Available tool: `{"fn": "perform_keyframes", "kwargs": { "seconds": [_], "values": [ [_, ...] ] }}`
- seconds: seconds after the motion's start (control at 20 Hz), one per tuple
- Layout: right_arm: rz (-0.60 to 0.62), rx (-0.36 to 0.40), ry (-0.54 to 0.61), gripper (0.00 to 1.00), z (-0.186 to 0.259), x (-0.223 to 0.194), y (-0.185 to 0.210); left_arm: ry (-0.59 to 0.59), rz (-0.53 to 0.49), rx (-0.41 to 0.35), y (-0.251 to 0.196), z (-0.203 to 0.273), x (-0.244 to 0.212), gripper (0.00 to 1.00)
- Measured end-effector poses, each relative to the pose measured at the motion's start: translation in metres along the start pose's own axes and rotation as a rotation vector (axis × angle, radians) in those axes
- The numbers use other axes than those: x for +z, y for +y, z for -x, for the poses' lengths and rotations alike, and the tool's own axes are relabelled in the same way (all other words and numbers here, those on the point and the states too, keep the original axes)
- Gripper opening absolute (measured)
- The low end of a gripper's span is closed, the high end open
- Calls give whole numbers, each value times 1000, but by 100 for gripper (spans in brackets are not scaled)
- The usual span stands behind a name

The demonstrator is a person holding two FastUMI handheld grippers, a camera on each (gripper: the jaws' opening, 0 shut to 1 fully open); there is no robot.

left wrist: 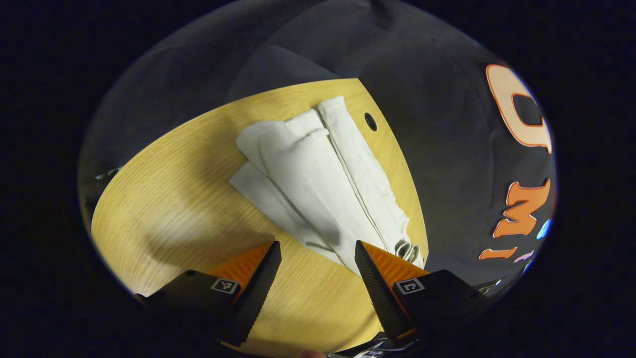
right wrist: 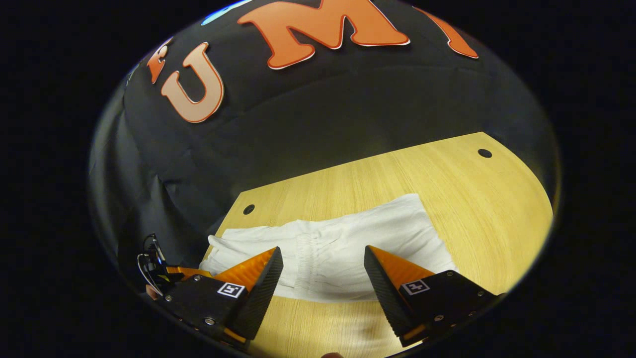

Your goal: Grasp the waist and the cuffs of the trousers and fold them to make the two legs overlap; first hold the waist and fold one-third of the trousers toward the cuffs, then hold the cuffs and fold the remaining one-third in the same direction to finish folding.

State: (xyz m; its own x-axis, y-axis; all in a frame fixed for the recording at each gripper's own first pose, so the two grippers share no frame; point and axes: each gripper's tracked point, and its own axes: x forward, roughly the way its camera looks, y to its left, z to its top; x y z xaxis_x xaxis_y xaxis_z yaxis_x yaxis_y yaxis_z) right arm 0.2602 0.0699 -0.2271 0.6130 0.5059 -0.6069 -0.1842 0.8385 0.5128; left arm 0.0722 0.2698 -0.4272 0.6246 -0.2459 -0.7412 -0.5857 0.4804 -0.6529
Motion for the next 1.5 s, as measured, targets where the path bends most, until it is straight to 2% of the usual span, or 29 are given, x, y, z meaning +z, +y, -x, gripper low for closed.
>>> {"fn": "perform_keyframes", "kwargs": {
  "seconds": [0.25,0.55,0.7,0.85,1.0,1.1,1.35,1.5],
  "values": [
    [-14,-22,-24,98,16,6,-12,-110,138,-32,24,9,39,98],
    [-29,-49,-24,98,34,4,-23,-126,124,-53,10,-9,63,97],
    [-47,-78,-33,99,49,6,-35,-125,98,-53,3,-24,67,93],
    [-76,-106,-47,99,64,5,-51,-97,91,-8,12,-28,63,52],
    [-83,-128,-63,99,80,8,-64,-117,95,-13,7,-35,65,10],
    [-83,-130,-69,99,90,8,-71,-149,64,-36,-6,-19,68,10],
    [-85,-138,-107,99,115,12,-91,-202,-78,-9,-41,0,69,8],
    [-95,-140,-99,99,124,3,-100,-225,-144,-20,-68,10,65,8]
  ]
}}
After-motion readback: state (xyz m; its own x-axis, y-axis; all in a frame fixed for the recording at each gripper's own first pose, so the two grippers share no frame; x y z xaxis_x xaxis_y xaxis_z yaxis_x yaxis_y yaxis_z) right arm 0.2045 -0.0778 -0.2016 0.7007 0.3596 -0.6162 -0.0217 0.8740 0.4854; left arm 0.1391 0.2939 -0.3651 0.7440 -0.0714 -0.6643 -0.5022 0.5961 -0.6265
